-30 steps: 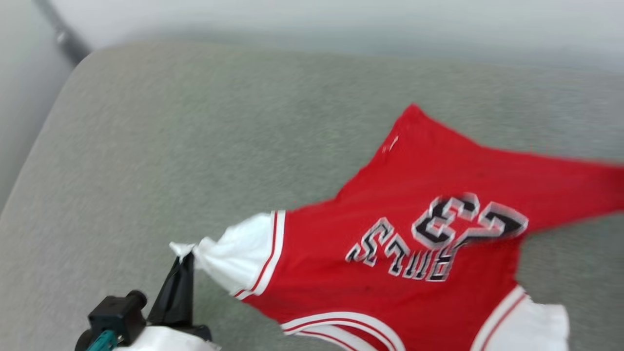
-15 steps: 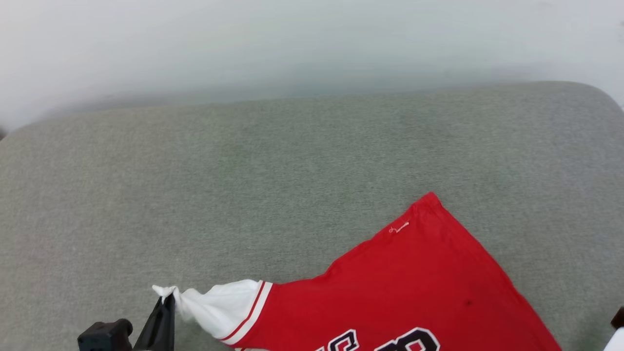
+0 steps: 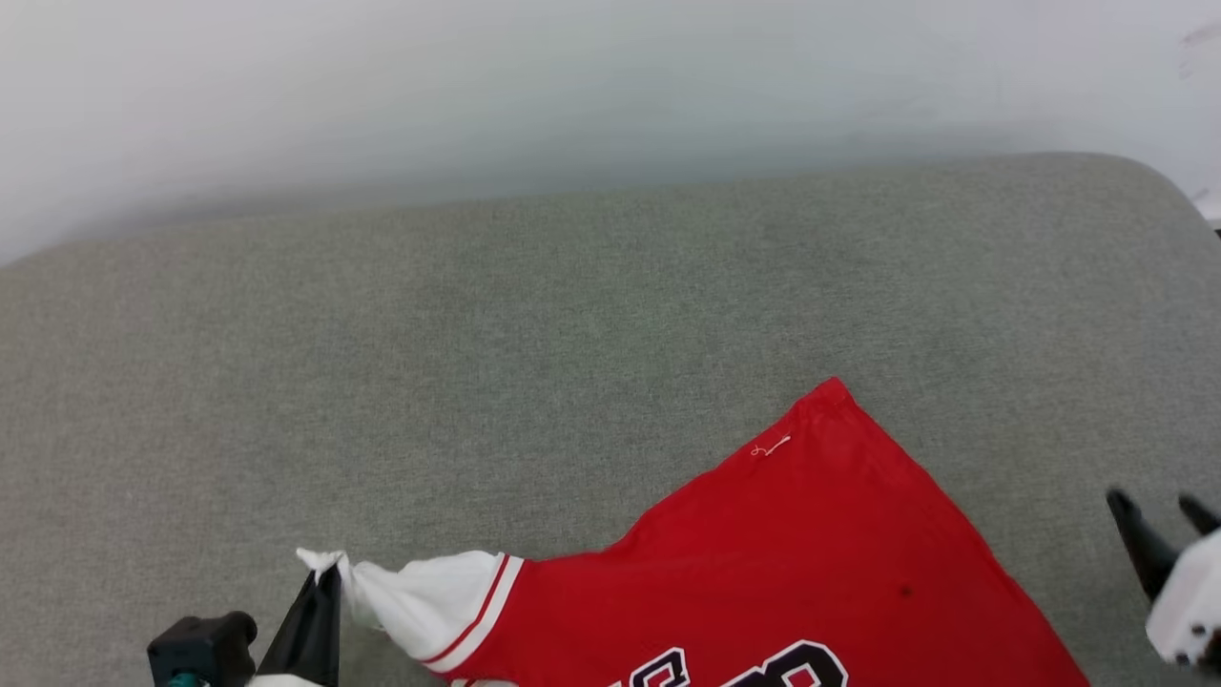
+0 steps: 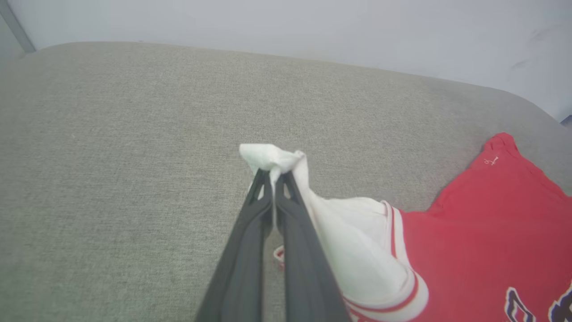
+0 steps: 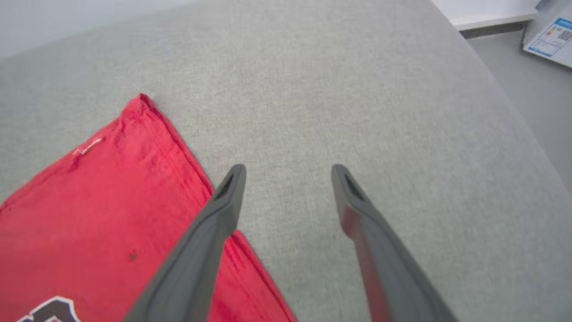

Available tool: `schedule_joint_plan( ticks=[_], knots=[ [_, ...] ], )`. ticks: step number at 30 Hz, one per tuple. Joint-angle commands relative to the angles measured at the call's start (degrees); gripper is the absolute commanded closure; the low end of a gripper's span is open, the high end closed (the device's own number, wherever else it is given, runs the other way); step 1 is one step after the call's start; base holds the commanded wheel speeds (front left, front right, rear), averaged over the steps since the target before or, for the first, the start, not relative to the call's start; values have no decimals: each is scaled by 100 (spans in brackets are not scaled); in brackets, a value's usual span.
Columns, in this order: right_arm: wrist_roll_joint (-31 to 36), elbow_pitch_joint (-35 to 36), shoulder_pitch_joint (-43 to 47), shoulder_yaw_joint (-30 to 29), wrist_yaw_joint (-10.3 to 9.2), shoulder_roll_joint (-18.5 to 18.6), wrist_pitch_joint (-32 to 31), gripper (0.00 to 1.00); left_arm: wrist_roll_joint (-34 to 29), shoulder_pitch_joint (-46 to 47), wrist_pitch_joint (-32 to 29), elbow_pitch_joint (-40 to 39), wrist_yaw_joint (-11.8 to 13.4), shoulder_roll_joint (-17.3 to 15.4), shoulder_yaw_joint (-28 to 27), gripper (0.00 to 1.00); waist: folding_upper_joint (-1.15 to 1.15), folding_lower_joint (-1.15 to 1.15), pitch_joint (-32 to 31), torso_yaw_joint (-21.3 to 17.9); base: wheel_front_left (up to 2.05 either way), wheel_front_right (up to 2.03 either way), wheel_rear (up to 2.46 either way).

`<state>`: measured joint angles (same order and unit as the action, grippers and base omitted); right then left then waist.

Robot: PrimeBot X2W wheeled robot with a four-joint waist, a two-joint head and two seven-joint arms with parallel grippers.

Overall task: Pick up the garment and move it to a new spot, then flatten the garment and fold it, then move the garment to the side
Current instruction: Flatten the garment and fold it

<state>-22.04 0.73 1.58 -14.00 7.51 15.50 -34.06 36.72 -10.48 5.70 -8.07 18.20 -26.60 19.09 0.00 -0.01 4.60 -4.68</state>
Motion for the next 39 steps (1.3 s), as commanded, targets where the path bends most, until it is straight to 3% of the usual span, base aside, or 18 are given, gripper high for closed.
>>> schedule_joint_plan(
  ticks=[1,3,8,19,31,32,33,34,39],
  knots=[
    [61,-91,-359,165,-4,-24,483,0,-70,144,0,-78,31,-12,9,100,0,1,154,58,0,0,0],
    [6,-314,-822,458,-4,70,841,0,-126,318,21,-217,20,32,49,100,0,1,360,148,0,0,0],
    [-180,-600,-1487,945,-4,236,449,0,-237,552,1,-404,26,64,132,100,0,1,668,286,0,0,0],
    [-253,-1364,-3183,1912,-4,447,-2202,0,-427,1245,76,-445,-146,272,390,100,0,1,1423,750,0,0,0],
    [-319,-2333,-3449,2596,-4,402,-3113,0,-379,1584,336,-103,-299,499,506,100,0,1,1771,1070,0,0,0],
    [-339,-2377,-3425,2627,-4,419,-3158,50,-376,1589,349,-84,-301,501,512,100,0,1,1773,1080,0,0,0],
    [-358,-2387,-3406,2660,-4,418,-3168,79,-370,1592,360,-65,-307,501,514,100,0,1,1774,1086,0,0,0],
    [-399,-2392,-3405,2682,-4,414,-3174,100,-366,1598,360,-50,-312,505,514,100,0,1,1771,1089,0,0,0],
    [-529,-2374,-3457,2797,-3,557,-3113,100,-332,1582,373,10,-333,506,519,100,0,1,1682,1083,0,0,0]
  ],
)
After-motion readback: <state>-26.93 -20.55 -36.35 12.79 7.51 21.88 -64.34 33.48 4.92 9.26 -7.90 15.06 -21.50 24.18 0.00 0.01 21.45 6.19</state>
